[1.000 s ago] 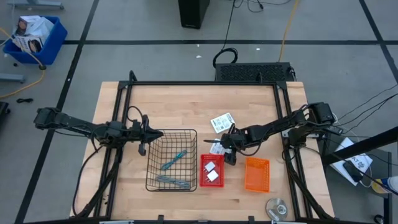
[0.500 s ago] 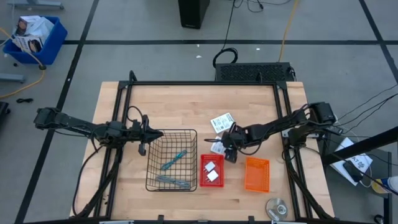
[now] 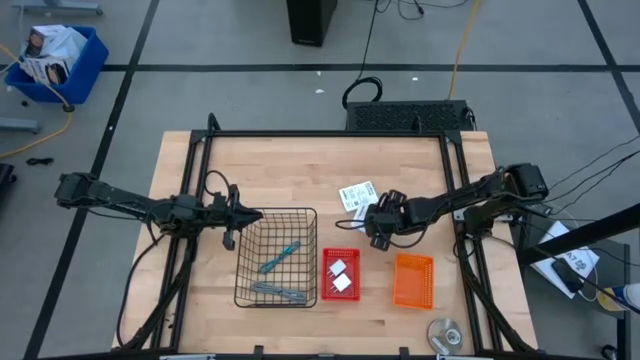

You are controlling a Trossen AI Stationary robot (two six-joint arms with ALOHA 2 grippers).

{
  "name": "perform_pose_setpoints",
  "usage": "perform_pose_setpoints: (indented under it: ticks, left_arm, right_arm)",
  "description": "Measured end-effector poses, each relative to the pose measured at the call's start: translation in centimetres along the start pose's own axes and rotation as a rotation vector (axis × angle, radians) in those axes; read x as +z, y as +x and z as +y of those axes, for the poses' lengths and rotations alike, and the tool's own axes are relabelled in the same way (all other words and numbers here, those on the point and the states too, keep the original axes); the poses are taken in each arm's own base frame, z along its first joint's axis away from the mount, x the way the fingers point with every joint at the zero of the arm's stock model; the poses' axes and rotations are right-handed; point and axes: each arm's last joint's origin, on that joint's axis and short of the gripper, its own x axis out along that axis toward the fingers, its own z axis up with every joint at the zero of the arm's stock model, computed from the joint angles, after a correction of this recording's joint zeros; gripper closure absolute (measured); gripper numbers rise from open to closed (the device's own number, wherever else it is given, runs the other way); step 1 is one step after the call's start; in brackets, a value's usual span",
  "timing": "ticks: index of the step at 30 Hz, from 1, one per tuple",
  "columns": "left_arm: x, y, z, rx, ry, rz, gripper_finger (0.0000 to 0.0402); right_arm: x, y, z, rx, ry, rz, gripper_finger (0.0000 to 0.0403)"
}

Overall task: Pick and place items into bin
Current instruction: Put the top card reader box into the orange basket

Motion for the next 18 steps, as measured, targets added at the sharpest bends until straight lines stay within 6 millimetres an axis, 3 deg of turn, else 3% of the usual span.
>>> perform_pose_setpoints:
  ticks: [18]
  left_arm:
    - [0.00,0.00,0.00,0.000,0.000,0.000,0.0371]
  right_arm:
    - [-0.70,-0.64,0.99,-0.132,-0.166,-0.060,0.0184]
